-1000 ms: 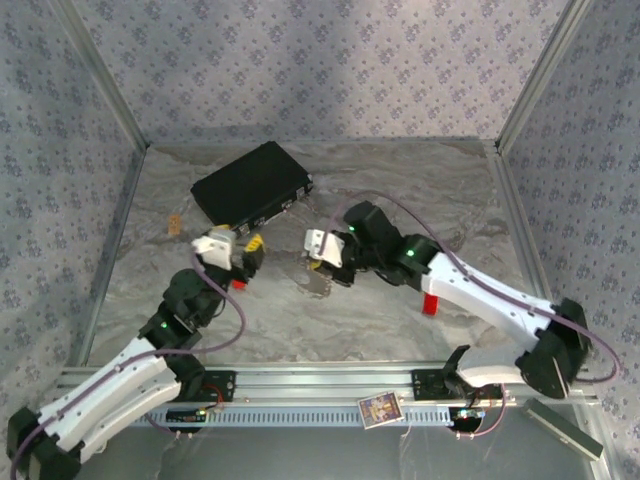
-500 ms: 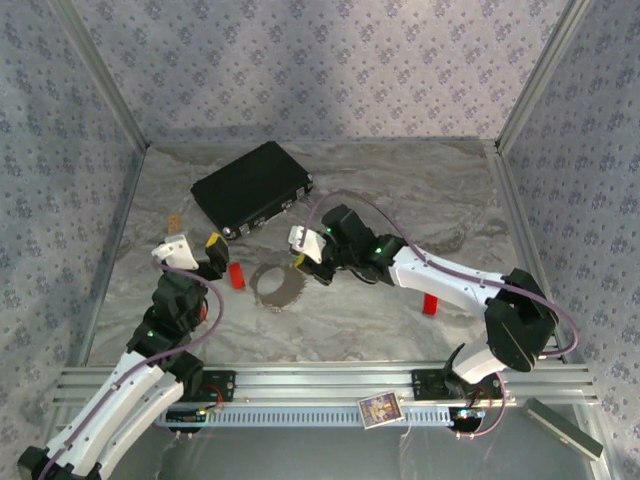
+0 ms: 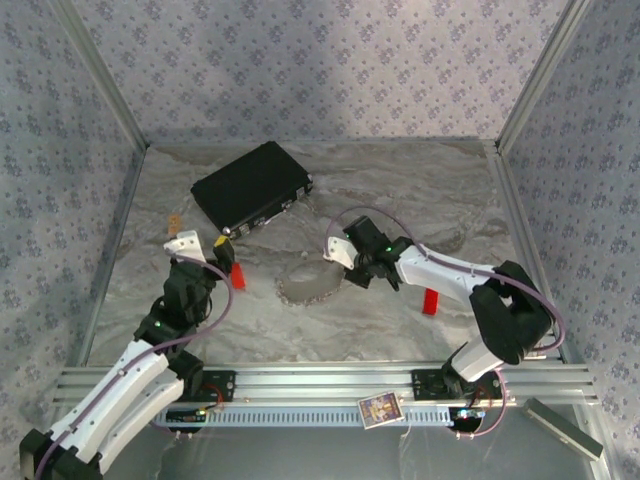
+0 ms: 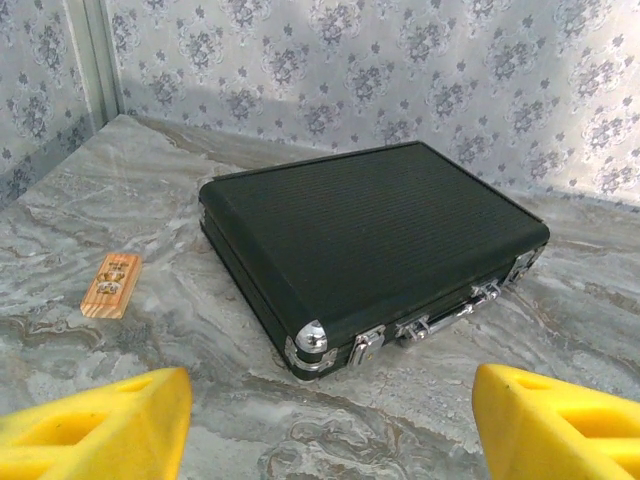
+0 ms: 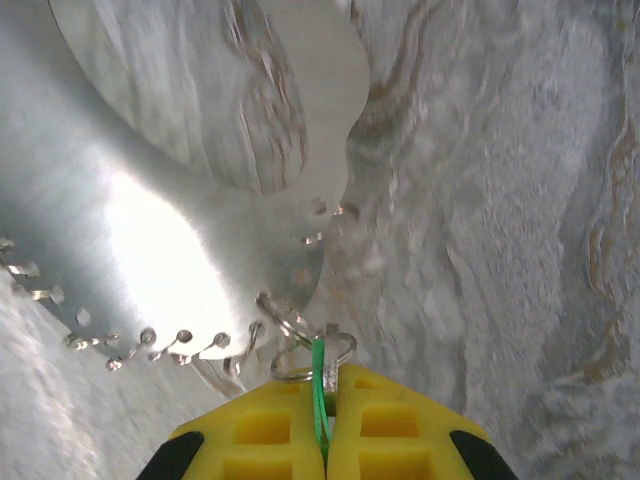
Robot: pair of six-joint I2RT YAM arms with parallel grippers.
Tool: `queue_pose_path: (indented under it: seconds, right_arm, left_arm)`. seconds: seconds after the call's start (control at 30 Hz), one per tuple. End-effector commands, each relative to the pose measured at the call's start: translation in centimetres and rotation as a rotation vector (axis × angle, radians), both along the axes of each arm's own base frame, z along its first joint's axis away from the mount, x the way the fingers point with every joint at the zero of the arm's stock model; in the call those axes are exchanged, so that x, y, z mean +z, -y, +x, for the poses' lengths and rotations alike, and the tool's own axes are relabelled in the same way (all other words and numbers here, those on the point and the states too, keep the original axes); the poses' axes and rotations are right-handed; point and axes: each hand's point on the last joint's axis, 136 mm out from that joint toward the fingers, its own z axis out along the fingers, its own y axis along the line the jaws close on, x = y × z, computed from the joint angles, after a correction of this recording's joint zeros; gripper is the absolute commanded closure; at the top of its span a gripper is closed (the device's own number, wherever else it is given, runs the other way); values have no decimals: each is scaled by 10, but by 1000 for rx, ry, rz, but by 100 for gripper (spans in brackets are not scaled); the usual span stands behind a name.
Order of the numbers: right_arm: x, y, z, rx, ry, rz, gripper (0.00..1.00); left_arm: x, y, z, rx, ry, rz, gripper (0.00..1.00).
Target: Put the keys on the keyring
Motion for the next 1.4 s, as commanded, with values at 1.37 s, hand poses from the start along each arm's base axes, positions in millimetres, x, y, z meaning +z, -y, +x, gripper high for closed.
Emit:
queue_pose_path:
  seconds: [1.37]
  right_arm:
    - [122,26,15,-396,110,750,62]
  left_arm:
    - [-52,9,27,156,-590,7,18]
